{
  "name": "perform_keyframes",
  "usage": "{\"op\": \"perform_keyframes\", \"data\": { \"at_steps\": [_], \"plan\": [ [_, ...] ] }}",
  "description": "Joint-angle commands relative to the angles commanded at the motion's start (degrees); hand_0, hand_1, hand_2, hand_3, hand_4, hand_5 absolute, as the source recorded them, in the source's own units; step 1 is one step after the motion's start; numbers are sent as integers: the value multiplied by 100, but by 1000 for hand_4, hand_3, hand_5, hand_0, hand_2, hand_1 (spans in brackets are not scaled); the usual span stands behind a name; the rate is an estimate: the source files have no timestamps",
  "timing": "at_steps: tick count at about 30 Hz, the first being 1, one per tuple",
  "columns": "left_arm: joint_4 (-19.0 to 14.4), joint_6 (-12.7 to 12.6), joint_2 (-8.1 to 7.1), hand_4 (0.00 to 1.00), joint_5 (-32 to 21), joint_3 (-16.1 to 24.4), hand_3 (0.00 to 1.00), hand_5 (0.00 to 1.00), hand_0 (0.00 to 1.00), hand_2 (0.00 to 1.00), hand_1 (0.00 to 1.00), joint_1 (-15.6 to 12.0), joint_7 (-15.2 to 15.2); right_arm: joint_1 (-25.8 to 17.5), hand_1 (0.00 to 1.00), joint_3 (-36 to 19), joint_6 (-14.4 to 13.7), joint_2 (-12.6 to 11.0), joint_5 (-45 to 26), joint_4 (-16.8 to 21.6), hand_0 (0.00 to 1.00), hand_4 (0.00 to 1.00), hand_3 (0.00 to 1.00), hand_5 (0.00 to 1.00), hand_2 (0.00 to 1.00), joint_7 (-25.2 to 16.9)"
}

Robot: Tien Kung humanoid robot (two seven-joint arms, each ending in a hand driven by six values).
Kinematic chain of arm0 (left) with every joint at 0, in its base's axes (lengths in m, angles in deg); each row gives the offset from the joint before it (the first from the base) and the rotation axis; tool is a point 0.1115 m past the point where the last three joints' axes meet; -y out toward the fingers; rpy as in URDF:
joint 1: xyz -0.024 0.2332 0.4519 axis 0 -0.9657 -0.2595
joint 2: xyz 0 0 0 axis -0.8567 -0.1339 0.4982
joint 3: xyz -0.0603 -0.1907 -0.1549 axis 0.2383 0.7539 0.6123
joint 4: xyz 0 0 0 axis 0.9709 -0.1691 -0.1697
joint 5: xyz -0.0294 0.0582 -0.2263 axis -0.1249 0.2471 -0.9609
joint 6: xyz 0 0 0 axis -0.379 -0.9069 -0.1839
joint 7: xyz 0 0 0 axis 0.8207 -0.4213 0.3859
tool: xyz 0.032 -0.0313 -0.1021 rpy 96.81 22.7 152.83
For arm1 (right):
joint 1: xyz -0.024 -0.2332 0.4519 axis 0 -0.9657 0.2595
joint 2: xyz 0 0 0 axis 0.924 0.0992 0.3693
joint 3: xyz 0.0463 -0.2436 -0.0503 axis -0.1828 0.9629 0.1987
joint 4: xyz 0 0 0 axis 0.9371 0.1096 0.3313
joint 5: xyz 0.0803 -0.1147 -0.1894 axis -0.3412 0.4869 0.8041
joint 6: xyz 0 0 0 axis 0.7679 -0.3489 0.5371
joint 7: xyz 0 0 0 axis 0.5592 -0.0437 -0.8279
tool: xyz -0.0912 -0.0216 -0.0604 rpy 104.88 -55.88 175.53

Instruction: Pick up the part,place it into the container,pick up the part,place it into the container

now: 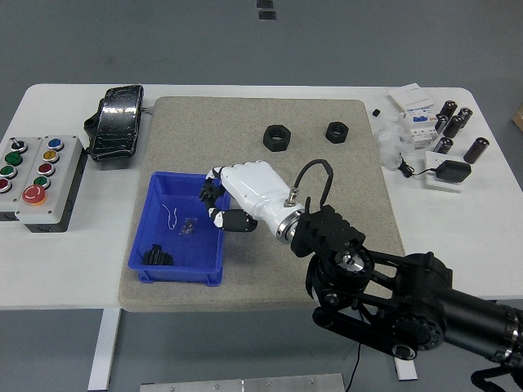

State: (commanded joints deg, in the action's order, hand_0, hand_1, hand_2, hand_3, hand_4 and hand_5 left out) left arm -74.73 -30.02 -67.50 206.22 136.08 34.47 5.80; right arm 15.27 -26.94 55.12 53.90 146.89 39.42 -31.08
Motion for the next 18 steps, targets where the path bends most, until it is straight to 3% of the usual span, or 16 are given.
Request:
{"op": "perform_keyframes", "data": {
  "at_steps": [1,6,7,13,18],
  "plan": [
    [0,-9,1,657,-18,-11,620,435,658,562,598,-3,10,21,839,30,62,19,-32,-5,720,643,856,439,886,-32],
    [0,-14,4,657,19,25,620,435,658,562,598,-18,1,41,839,56,294,67,-82,-19,720,643,856,439,886,-33],
    [0,-12,5,657,39,45,620,436,659,562,597,-19,-9,35,893,60,308,71,-103,-22,730,740,998,450,959,-28],
    [0,0,8,658,111,108,620,438,659,561,598,-14,-39,-35,883,4,360,94,-199,-42,716,772,998,442,940,-21],
    [0,4,9,658,103,100,620,438,659,561,598,3,-32,-174,883,-230,6,57,-296,-55,716,772,998,442,940,-164]
  ]
}}
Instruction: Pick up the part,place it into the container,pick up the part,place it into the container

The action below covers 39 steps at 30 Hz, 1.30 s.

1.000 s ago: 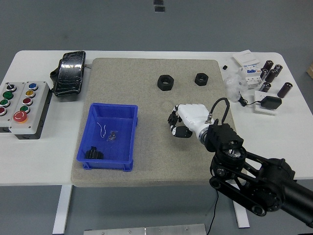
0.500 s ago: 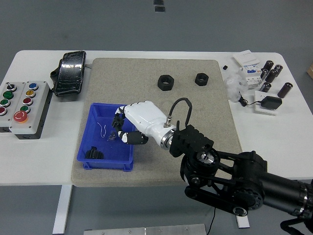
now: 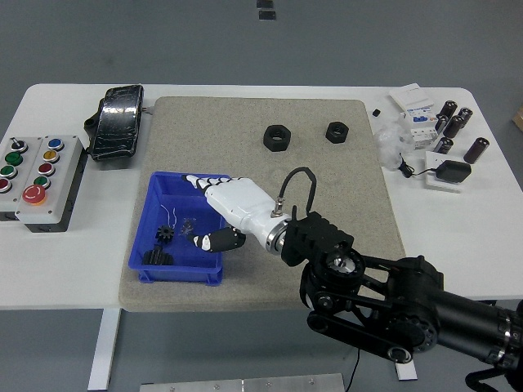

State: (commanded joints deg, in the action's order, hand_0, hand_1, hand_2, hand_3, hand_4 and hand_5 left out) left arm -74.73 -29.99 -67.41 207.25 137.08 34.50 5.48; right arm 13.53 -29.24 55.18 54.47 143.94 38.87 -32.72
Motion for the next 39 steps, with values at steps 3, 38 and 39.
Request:
{"op": "perform_keyframes", "data": {
  "at_steps": [3,38,39],
  "plan": [
    [0,1,7,656,-8,-8,621,437,659,560,598,2,4,-187,808,-370,-358,-84,-283,-68,655,780,919,459,857,-213],
    [0,-128,2,645,124,219,618,422,659,561,598,-137,86,-3510,719,-3302,-1654,185,-5598,-530,747,827,694,503,719,-5125],
    [0,-127,-2,645,147,230,618,422,659,561,598,-142,88,-3528,719,-3281,-1687,198,-5561,-541,747,827,694,503,719,-5130]
  ]
}}
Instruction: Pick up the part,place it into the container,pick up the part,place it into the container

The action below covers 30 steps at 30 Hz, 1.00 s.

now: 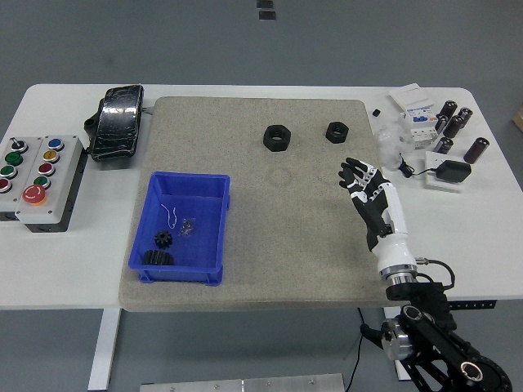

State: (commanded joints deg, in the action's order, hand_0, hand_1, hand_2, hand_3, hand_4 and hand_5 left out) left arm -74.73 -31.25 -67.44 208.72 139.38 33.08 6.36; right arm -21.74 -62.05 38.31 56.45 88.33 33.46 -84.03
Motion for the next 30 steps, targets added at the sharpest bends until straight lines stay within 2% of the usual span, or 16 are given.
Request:
{"op": "perform_keyframes", "data": {
  "at_steps": [13,20,30],
  "plan": [
    [0,24,-102,646,-12,-91,618,421,659,561,597,5,104,42,717,268,-284,-69,162,-100,753,830,689,518,716,-32],
    [0,42,-188,645,71,-2,619,421,658,561,598,-1,108,17,718,95,-362,-110,225,-45,754,849,690,530,716,-18],
    [0,47,-264,643,28,-35,619,419,659,558,598,-45,110,-180,715,-232,-399,-43,311,36,751,854,690,556,715,-33]
  ]
}}
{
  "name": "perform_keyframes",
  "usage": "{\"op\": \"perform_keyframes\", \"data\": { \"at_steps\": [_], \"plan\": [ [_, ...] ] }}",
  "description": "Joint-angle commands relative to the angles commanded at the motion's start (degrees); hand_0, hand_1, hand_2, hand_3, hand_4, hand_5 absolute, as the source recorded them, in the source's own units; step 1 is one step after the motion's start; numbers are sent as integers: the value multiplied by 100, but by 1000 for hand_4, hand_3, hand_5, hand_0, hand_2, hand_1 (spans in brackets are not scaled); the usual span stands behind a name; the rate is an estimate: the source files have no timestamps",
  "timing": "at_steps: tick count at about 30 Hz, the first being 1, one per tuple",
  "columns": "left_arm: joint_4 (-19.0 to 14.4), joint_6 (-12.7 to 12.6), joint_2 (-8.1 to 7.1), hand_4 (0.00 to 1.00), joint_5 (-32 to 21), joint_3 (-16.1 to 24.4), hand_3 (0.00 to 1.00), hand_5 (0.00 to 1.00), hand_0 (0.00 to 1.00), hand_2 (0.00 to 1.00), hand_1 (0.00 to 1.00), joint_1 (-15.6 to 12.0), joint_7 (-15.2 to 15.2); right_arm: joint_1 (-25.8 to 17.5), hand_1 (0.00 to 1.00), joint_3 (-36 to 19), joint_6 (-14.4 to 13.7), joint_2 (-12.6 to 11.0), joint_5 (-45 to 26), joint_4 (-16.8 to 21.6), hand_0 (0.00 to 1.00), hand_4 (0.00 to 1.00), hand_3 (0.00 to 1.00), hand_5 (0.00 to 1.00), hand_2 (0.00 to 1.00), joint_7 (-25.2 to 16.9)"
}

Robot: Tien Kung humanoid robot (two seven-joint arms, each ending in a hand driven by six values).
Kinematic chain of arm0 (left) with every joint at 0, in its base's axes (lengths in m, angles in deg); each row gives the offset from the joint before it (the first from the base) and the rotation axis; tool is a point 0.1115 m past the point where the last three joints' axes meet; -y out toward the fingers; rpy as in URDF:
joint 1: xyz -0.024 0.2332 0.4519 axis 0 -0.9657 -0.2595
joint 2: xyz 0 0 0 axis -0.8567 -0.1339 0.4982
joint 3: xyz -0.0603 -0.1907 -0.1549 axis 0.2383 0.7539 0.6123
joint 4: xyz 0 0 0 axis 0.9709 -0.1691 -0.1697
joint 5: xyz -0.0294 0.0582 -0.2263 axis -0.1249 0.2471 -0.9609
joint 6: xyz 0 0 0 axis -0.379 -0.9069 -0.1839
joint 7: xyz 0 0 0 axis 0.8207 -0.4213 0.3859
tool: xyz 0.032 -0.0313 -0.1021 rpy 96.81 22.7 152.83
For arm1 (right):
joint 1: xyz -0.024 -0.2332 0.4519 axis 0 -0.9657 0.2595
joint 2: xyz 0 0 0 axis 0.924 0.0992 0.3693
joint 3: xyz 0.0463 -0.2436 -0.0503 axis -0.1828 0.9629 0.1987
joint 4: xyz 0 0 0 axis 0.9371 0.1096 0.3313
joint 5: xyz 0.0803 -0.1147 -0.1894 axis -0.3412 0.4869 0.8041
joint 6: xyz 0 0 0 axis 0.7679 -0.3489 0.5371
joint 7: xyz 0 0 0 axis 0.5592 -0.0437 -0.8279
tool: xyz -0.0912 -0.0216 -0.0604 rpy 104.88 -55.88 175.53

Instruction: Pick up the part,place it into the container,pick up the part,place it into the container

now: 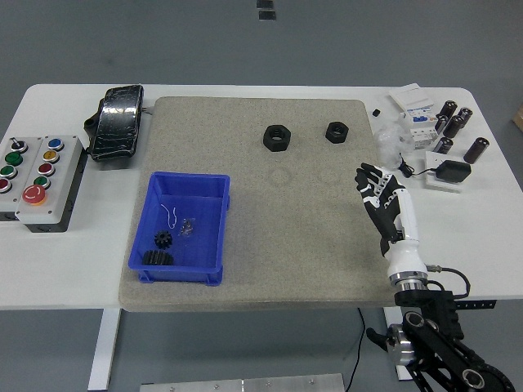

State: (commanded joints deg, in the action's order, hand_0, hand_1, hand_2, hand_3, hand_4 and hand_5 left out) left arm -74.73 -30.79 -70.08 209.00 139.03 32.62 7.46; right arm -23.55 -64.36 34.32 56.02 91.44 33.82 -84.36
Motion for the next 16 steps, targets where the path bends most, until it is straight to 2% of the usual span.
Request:
{"op": "perform_keyframes", "data": {
  "at_steps": [4,11,16],
  "plan": [
    [0,-7,28,640,-82,-23,624,440,659,562,597,-33,9,19,715,7,-10,-58,16,26,753,852,689,560,715,19],
    [0,-16,115,641,-321,-106,626,453,659,563,598,-20,30,191,710,162,-195,-507,558,243,748,852,688,564,715,376],
    [0,8,123,641,-319,-126,626,453,659,563,598,73,29,264,710,82,-306,-522,858,372,748,852,688,564,715,505]
  ]
}}
